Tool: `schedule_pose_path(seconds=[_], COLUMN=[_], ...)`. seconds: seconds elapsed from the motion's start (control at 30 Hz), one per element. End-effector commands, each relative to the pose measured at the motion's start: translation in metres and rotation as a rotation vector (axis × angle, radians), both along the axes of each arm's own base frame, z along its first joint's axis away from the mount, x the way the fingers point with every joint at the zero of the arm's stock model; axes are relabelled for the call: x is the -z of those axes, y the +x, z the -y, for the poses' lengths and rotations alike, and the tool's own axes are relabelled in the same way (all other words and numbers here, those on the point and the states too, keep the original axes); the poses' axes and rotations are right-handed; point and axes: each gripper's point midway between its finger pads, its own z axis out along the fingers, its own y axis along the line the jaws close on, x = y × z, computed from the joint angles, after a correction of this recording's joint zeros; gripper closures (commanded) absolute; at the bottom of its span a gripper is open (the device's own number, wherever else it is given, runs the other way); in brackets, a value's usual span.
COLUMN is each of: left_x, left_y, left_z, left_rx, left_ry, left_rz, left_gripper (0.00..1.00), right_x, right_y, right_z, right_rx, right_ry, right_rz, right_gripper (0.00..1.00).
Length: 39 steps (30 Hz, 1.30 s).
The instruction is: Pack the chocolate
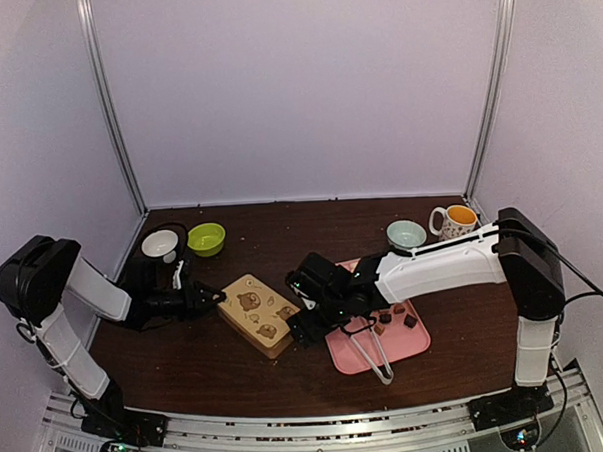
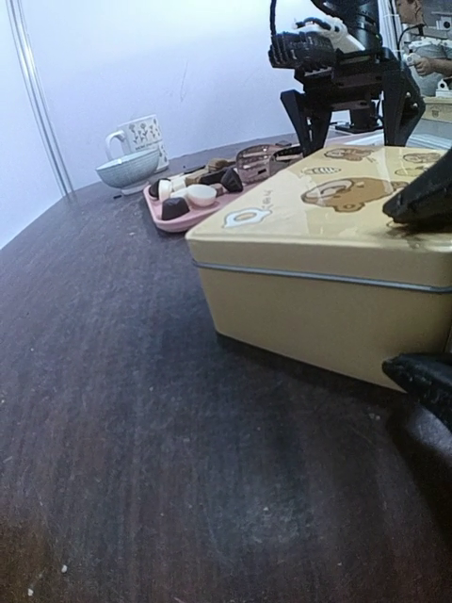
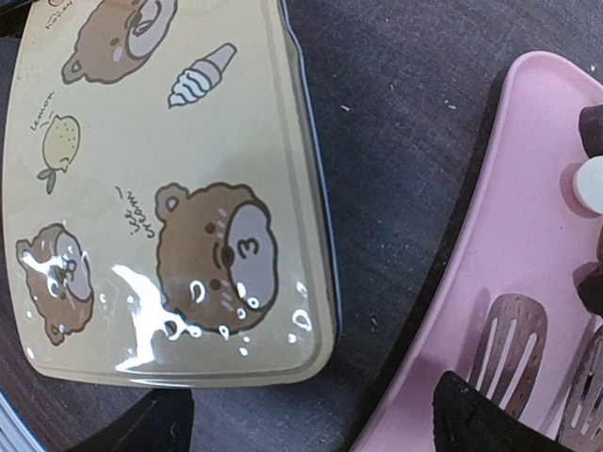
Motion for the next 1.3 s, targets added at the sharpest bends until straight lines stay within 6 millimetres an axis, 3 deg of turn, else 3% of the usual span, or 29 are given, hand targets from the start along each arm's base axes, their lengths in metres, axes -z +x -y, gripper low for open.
schedule_pose_path(seconds=[0.0,0.13,0.3,0.5,0.83,0.97,1.17,1.27], left_x=[0.032,0.043,0.057,0.078,0.082,0.070,0.041,0.024], left_y=[-0.011,-0.015,-0.025,-0.035,-0.037,-0.031,-0.019,-0.014], left_z=[-0.006,-0.011,-0.018,-0.025,-0.026,-0.024,-0.024,-0.026], left_rx=[-0.038,-0.053,-0.066,-0.079,-0.086,-0.078,-0.062,-0.065], left_ry=[0.025,0.065,0.114,0.158,0.160,0.156,0.200,0.222], left_rz=[-0.099,-0.121,-0.147,-0.184,-0.190,-0.163,-0.109,-0.070], left_gripper=[0.59,0.69,0.71,0.83,0.84,0.78,0.51,0.45], right_x=[-0.016,-0.016,-0.016,-0.018,-0.022,-0.034,-0.058,-0.066], right_y=[0.004,0.004,0.004,0.005,0.004,0.005,0.008,0.013], right_z=[-0.003,-0.002,-0.003,-0.004,-0.005,-0.006,-0.005,-0.008], right_rx=[0.001,0.002,0.003,0.000,-0.002,-0.010,-0.018,-0.013], right_ry=[0.045,0.045,0.046,0.052,0.060,0.081,0.165,0.268], right_rz=[0.025,0.025,0.025,0.025,0.027,0.046,0.054,0.011], right_gripper=[0.12,0.12,0.12,0.12,0.12,0.12,0.11,0.10])
